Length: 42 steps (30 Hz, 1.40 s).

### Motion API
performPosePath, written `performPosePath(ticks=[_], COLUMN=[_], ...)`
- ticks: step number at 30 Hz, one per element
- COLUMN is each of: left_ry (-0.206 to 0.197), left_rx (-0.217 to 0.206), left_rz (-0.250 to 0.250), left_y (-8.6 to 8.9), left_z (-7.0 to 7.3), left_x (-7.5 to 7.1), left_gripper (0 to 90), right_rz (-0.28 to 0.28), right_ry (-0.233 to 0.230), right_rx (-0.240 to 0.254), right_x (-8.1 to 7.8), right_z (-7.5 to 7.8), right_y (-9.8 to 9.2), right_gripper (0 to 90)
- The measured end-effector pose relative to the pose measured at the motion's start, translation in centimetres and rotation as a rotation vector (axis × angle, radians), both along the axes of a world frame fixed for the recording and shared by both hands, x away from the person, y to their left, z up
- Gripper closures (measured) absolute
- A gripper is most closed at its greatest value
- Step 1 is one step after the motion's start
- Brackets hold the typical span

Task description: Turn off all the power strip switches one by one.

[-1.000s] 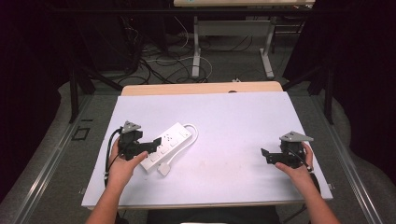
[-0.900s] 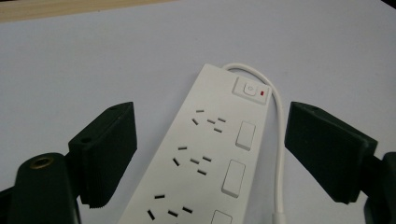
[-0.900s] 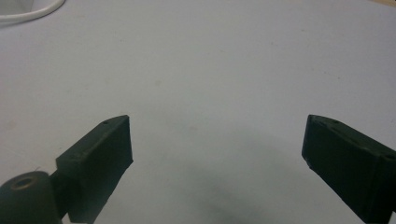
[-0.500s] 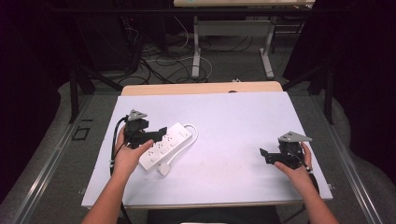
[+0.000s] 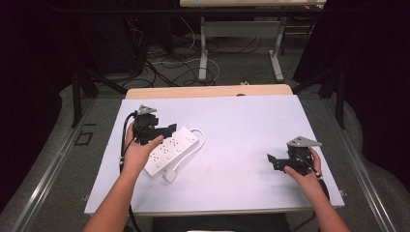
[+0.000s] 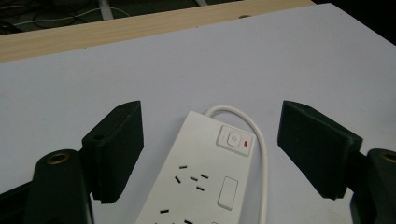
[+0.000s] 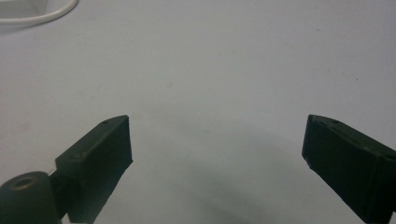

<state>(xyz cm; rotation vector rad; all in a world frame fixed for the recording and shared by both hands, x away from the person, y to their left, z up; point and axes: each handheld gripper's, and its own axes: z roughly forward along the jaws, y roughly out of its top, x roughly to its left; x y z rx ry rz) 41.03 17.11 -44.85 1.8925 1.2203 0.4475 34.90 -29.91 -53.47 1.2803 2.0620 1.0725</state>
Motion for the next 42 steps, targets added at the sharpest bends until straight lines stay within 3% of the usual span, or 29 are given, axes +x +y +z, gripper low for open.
performPosePath(ticks=[4, 8, 17, 23, 27, 34, 42], left_ry=[0.016, 0.024, 0.093, 0.11, 0.136, 0.156, 0.175], left_rx=[-0.014, 0.0, -0.014, -0.003, -0.007, 0.02, 0.024], left_rz=[0.002, -0.012, -0.027, -0.031, -0.031, -0.042, -0.029], left_y=[-0.5, -1.0, -2.7, -3.7, -4.4, -5.2, -5.7], left_z=[0.0, 0.0, -0.5, -1.0, -1.4, -2.2, -3.1], left_x=[0.6, 1.4, 2.9, 3.9, 4.4, 5.1, 5.7], left_gripper=[25.2, 26.9, 30.2, 33.6, 36.6, 43.5, 52.8], right_rz=[0.0, 0.004, -0.008, -0.016, -0.02, -0.022, -0.026], right_ry=[0.003, 0.0, 0.011, 0.02, 0.021, 0.025, 0.037], right_rx=[0.002, -0.003, 0.013, 0.009, 0.011, 0.007, 0.001], right_x=[0.0, 0.1, 0.1, 0.2, 0.3, 0.4, 0.5], right_z=[0.0, -0.1, -0.2, -0.3, -0.5, -0.6, -0.8], right_y=[0.0, 0.0, -0.1, -0.3, -0.4, -0.5, -0.5], right_gripper=[5.2, 4.0, 2.9, 2.7, 2.7, 2.7, 2.7])
